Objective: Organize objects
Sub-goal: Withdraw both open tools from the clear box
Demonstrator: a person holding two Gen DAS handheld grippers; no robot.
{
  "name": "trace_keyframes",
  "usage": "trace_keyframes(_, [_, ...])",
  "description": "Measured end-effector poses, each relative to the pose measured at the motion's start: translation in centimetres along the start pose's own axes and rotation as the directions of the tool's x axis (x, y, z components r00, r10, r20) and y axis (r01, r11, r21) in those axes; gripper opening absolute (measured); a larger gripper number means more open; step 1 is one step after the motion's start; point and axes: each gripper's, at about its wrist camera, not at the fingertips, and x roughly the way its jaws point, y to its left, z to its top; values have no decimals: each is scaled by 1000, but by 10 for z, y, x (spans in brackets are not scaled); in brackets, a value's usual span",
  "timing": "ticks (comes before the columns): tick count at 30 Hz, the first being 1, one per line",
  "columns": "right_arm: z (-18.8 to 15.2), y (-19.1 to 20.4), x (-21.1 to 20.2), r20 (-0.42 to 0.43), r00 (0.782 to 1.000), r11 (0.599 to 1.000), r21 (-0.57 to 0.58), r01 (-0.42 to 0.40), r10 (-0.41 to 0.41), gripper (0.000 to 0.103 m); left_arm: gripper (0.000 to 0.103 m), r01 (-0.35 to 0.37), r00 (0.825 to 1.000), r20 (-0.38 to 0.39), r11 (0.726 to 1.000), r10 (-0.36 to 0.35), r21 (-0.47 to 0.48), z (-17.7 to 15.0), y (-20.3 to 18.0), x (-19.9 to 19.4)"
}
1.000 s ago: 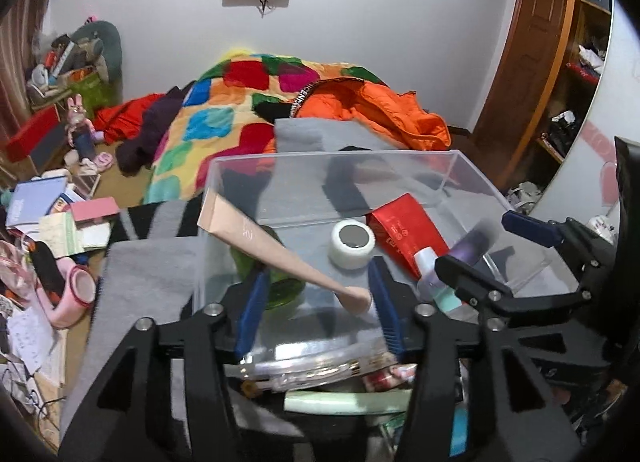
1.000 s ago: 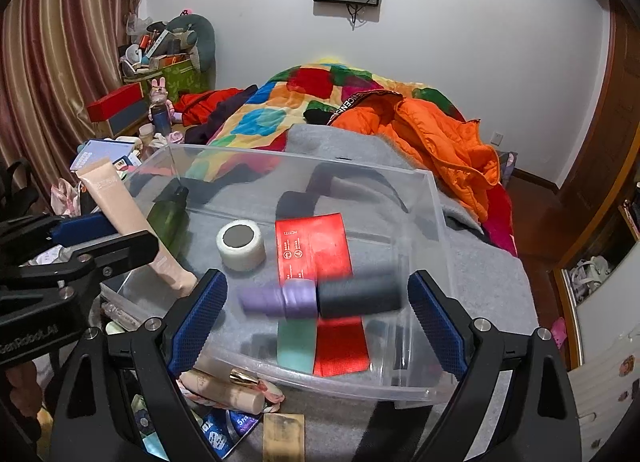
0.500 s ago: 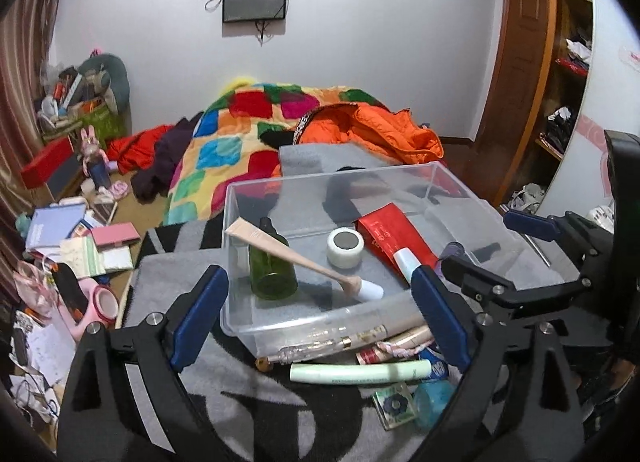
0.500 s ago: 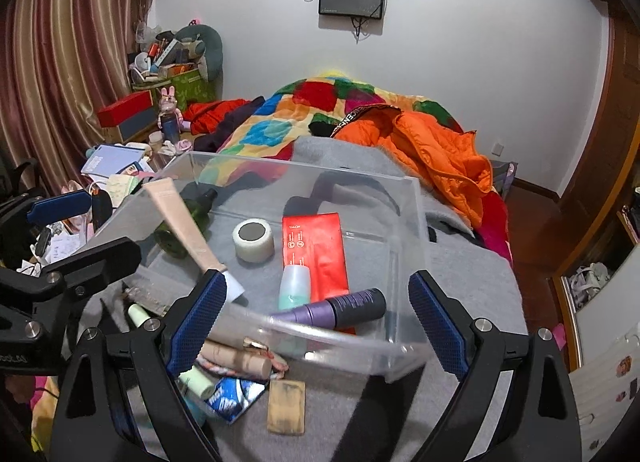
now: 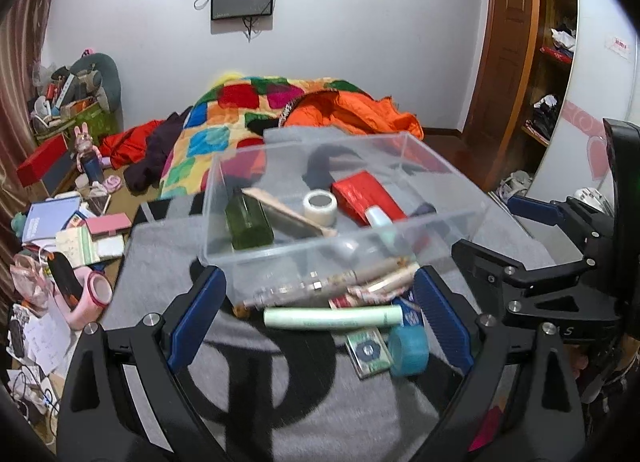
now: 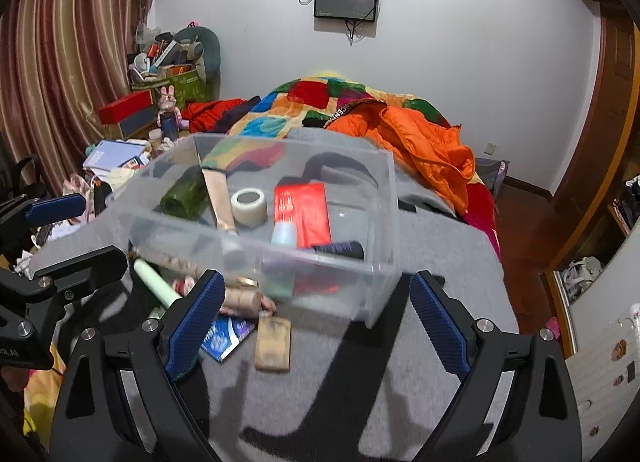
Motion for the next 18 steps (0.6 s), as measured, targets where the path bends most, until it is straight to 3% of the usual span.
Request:
trace_keyframes(8, [-28,-3,6,-58,998,998,47,-37,40,92,96,-3,999,-45,1000,2,-14,-30,-3,4])
trace_keyframes(10, [-34,-3,5,-72,994,993,86,-80,87,92,96,-12,999,-42,1000,11,-26,-32,1,2])
trace_keyframes(18, [-34,23,-10,-36,982,980,83,-180,184,90,96,-32,997,-77,996,26,-85,-52,24,5])
